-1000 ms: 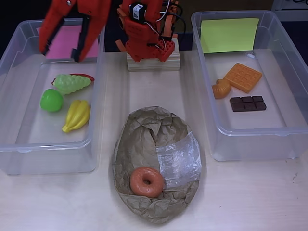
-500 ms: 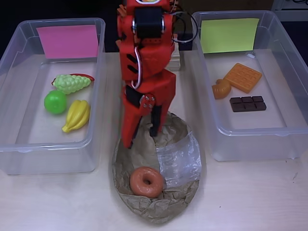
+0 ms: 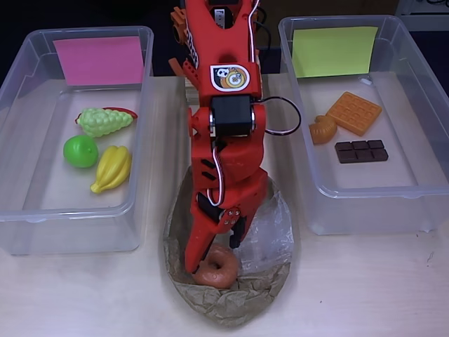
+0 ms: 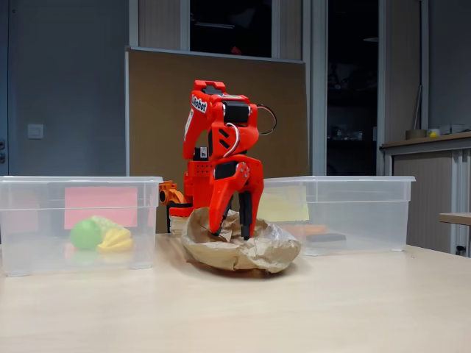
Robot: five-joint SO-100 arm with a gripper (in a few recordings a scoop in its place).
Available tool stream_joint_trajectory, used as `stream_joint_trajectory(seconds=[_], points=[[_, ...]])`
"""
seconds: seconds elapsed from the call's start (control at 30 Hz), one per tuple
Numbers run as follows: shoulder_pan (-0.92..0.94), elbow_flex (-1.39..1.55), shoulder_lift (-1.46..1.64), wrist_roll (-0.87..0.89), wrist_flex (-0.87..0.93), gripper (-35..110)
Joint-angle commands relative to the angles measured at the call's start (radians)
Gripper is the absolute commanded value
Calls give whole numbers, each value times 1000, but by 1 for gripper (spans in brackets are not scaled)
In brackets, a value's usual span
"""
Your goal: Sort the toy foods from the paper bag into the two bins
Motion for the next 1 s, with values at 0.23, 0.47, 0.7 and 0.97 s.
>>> stream_joint_trajectory(seconds=[0.23, 0.47, 0.7, 0.97], points=[[-34, -97, -91, 34, 35, 43], [-37, -130, -152, 44, 14, 40], [-28, -163, -153, 37, 44, 33], [-29, -147, -6, 69, 218, 31]])
